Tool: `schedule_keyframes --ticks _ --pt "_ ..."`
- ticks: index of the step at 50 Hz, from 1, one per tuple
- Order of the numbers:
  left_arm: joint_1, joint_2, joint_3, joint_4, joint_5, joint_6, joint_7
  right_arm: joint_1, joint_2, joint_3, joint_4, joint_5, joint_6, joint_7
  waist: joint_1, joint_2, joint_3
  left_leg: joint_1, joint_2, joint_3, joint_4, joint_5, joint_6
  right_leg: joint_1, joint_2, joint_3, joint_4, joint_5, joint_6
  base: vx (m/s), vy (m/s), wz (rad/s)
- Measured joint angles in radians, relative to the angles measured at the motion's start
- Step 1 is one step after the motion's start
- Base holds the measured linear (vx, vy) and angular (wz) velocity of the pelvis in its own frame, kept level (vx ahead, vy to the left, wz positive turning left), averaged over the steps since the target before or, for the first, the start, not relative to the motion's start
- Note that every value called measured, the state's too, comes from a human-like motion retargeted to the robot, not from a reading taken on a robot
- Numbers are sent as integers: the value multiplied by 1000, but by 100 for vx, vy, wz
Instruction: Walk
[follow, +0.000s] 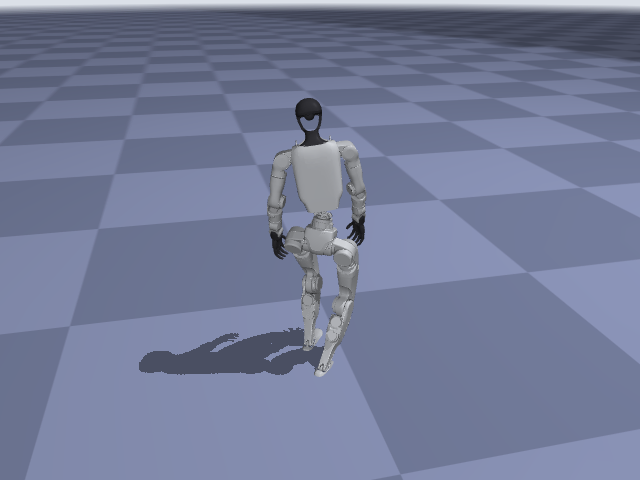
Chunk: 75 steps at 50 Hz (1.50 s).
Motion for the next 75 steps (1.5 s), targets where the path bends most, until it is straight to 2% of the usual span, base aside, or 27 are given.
schedule_keyframes --ticks 3,5,8,10,14,20,23,27,29,31,33,35,37,40,42,49,50,53,55,57,59,60,62,65,68,72,75 --pt "21 -12 -17 16 -12 0 11 24 -4 -10 3 0 1 -9 -34 -18 -3 24 -58 10 19 -14 33 -19 -62 25 203 29 42 54 9 55" --pt "18 -18 -27 32 -21 1 9 28 -7 -11 2 10 5 3 -79 -87 39 154 -187 23 -129 32 74 -55 -218 73 434 175 104 56 10 65" --pt "5 -18 -45 35 -11 8 7 44 -10 -10 -3 16 3 12 -138 -100 59 299 -261 -12 -240 43 104 -157 -319 137 663 289 85 56 10 34" --pt "-6 -17 -57 31 -6 11 13 71 -8 -11 -3 14 0 15 -175 -104 70 367 -293 -33 -249 27 111 -228 -359 168 724 266 55 57 7 26" --pt "-79 -1 -41 16 -12 6 28 119 -13 -17 -2 9 -4 37 -212 -56 87 580 -256 -114 -391 19 108 -346 -267 180 548 222 52 62 4 12" --pt "-152 31 -4 -29 -10 -32 44 203 -15 -56 36 20 0 82 -206 23 48 701 -158 -186 -436 -26 77 -406 -14 171 4 273 149 63 -1 16" --pt "-138 36 20 -45 -11 -38 54 240 -15 -75 58 16 6 89 -201 23 38 704 -170 -184 -334 -59 54 -425 17 197 9 280 152 60 -4 13" --pt "-70 32 59 -39 -18 -29 55 262 -19 -101 79 9 9 83 -200 74 17 683 -134 -200 -82 -70 -13 -378 84 181 110 302 92 63 -5 -7" --pt "-20 20 72 -19 -14 -21 42 260 -28 -103 79 9 8 72 -202 142 15 631 -69 -190 143 8 -98 -329 148 140 133 286 45 55 -3 -20" --pt "20 2 76 4 4 -13 18 248 -43 -100 65 12 6 63 -196 217 14 536 6 -170 388 149 -191 -285 219 104 127 264 -4 50 1 -25" --pt "44 -14 72 26 26 -2 -6 226 -60 -99 42 12 4 52 -186 257 12 417 60 -137 581 263 -236 -245 257 93 115 235 -36 52 4 -11" --pt "56 -25 59 43 43 7 -23 198 -71 -98 19 15 1 35 -174 260 12 289 111 -88 712 272 -215 -204 260 97 109 199 -49 55 2 16" --pt "63 -31 51 56 50 13 -35 167 -74 -97 -4 26 -3 18 -162 247 11 160 161 -45 763 210 -164 -158 247 106 90 165 -50 58 0 26" --pt "78 -41 45 70 47 16 -40 122 -72 -94 -39 52 -9 -3 -143 221 14 6 205 2 698 107 -107 -79 217 127 63 108 -43 63 1 19" --pt "91 -49 42 78 40 16 -38 98 -67 -94 -63 72 -16 -16 -137 202 17 -63 208 19 567 75 -96 -26 188 143 50 65 -36 68 4 13" --pt "120 -73 28 100 41 20 -34 48 -56 -96 -112 94 -33 -33 -177 129 -32 -138 100 14 -66 139 -105 107 62 157 21 -15 -6 70 8 25" --pt "124 -75 28 99 39 21 -34 47 -54 -99 -115 96 -33 -33 -180 120 -39 -133 86 16 -98 151 -99 119 46 158 36 -20 -1 70 12 10" --pt "144 -89 24 98 32 21 -29 80 -44 -103 -109 96 -31 -42 -190 99 -62 -184 46 33 53 174 -65 126 -6 155 187 -35 19 72 13 14" --pt "139 -68 21 98 3 27 -38 96 -40 -113 -90 101 -24 -26 -190 35 -48 -100 -26 70 26 204 -29 168 -100 170 273 46 61 78 12 12" --pt "134 -61 21 93 -23 28 -43 118 -34 -114 -64 109 -15 2 -206 -6 -38 -43 -97 88 15 192 12 140 -187 182 432 235 100 70 13 27" --pt "120 -49 23 79 -40 29 -44 131 -32 -110 -39 113 -5 31 -227 -33 -29 26 -158 96 -22 171 45 67 -265 201 593 401 106 67 13 21" --pt "109 -40 24 71 -45 30 -41 135 -32 -109 -27 113 -1 42 -239 -41 -24 65 -182 94 -45 160 58 25 -299 210 663 450 96 68 13 9" --pt "79 -20 23 59 -51 33 -29 141 -33 -110 -8 114 2 49 -261 -41 -14 149 -210 75 -95 135 70 -62 -335 216 752 420 58 68 12 1" --pt "29 7 29 49 -61 42 -1 157 -39 -118 11 116 3 44 -293 -20 0 276 -217 35 -153 87 74 -185 -329 200 777 309 22 68 8 -2" --pt "-27 31 43 41 -71 42 26 181 -41 -132 18 120 3 33 -316 15 16 386 -197 -9 -172 19 74 -284 -278 157 656 226 26 68 4 5" --pt "-104 54 53 28 -82 20 48 214 -38 -152 39 131 6 31 -319 74 30 499 -140 -64 -166 -70 70 -362 -158 102 337 224 91 67 0 9" --pt "-149 67 51 14 -89 -4 47 235 -34 -169 61 138 9 35 -299 130 7 532 -78 -96 -162 -115 46 -381 -27 83 6 267 155 65 -3 -1"
